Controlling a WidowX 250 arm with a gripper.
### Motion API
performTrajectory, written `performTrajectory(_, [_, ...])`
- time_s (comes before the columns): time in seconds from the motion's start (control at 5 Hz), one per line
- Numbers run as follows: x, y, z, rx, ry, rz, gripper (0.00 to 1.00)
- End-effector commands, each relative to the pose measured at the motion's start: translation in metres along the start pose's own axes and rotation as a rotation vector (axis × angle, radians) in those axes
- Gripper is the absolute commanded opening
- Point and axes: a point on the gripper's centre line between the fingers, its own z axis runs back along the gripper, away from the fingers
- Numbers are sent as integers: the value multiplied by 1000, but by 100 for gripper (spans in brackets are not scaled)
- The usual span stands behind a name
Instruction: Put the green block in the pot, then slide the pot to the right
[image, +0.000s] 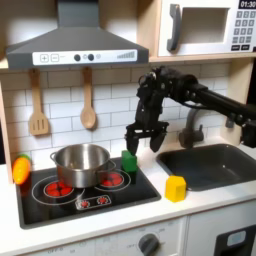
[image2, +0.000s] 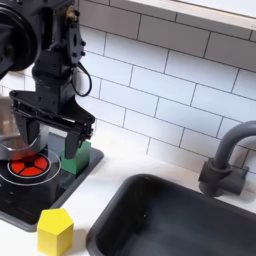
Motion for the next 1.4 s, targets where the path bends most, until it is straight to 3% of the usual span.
performTrajectory(0.0, [21,-4,-11,-1,-1,-1,100])
performTrajectory(0.4, [36,-1,-23,-5,6,6,100])
performTrajectory(1.2, [42,-14,-42,-9,32,-58,100])
